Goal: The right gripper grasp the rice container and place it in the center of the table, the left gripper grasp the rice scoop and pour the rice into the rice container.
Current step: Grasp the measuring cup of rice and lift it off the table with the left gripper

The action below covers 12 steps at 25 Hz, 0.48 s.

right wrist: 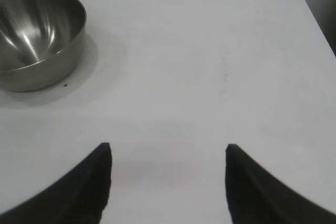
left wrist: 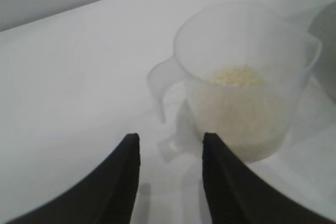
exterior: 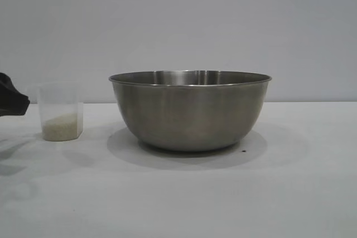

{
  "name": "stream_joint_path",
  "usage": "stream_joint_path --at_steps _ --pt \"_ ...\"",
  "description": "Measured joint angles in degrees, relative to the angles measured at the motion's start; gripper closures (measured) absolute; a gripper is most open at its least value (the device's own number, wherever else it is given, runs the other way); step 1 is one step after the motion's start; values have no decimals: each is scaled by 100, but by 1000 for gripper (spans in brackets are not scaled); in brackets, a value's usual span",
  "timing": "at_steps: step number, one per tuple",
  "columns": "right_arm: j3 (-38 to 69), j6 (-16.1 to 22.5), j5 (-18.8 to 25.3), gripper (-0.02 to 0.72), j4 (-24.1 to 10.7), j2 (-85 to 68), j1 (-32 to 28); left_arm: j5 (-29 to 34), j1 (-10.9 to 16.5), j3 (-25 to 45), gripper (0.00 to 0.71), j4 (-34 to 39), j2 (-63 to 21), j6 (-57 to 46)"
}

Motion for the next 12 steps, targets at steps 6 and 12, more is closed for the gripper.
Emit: stream_joint_path --at_steps 6,12 --pt "0 0 0 304 0 0 0 0 0 -205 455 -13 181 -11" --pt "0 0 0 304 0 0 0 0 0 -375 455 -161 215 -11"
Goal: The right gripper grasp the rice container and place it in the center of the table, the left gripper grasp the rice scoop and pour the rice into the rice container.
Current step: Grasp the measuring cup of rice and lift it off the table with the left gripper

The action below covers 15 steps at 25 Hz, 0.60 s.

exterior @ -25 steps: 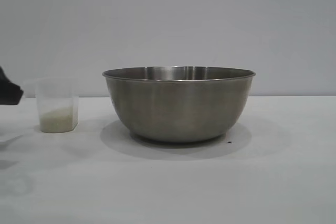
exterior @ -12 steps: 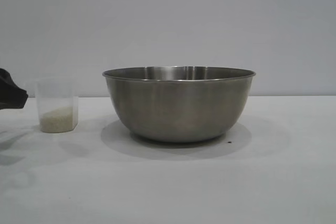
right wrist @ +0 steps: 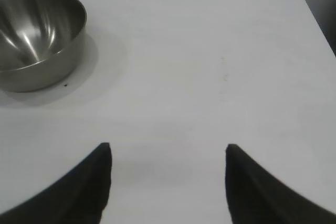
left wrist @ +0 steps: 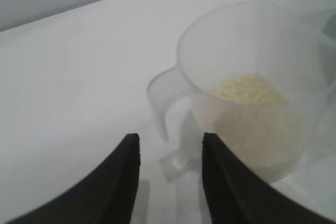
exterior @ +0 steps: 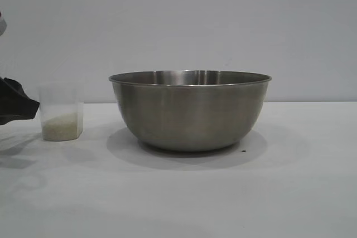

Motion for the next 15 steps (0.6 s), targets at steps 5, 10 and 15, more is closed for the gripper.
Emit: stream_joint_path --at_steps 5,10,15 --pt "0 0 0 304 0 0 0 0 0 -151 455 -130 45 11" --pt "0 0 0 304 0 0 0 0 0 -337 455 -141 44 11" --pt "0 0 0 304 0 0 0 0 0 -600 455 -141 265 22"
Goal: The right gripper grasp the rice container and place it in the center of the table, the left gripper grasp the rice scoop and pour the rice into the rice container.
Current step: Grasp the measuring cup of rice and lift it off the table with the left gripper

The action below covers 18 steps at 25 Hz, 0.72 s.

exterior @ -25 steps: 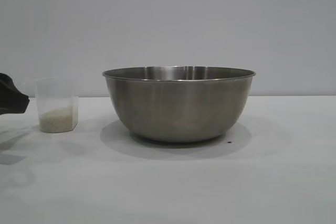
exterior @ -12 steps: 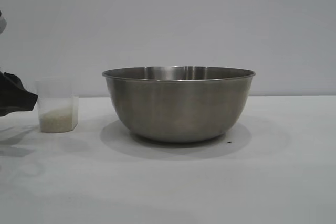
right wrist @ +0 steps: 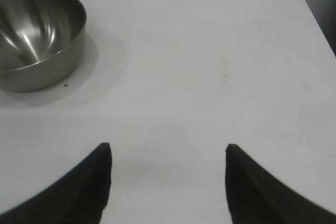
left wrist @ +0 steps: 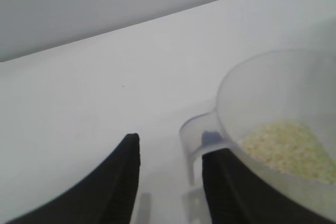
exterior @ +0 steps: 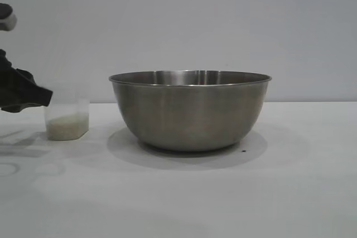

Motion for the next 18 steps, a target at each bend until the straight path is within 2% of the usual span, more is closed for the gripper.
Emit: stream_joint_path --at_steps 1,4,7,18 --pt "0 0 0 304 0 0 0 0 0 -73 455 0 80 10" --pt "0 0 0 304 0 0 0 0 0 -278 616 163 298 65" --pt "0 0 0 304 0 0 0 11 0 -392 710 345 357 132" --pt "0 0 0 304 0 0 0 0 0 -428 710 427 357 368"
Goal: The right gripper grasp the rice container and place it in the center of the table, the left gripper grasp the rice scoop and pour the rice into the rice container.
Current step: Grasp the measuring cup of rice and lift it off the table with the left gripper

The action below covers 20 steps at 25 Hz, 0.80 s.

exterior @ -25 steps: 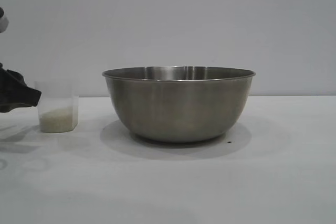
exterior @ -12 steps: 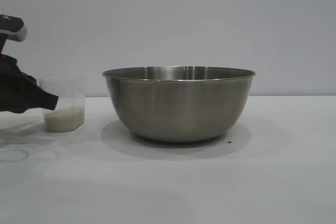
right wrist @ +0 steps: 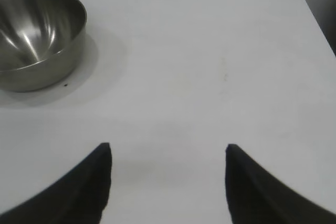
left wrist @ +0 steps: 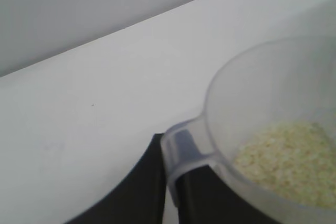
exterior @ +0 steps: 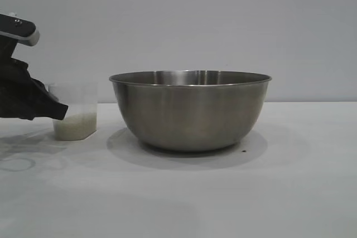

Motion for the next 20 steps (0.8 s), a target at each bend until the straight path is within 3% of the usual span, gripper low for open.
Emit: stream_joint_path --at_steps 17,18,20 --pt "0 0 0 304 0 0 0 0 0 0 710 0 0 22" --pt "0 0 0 304 0 0 0 0 0 0 660 0 0 22" --pt "0 0 0 304 0 0 0 0 0 0 660 0 0 32"
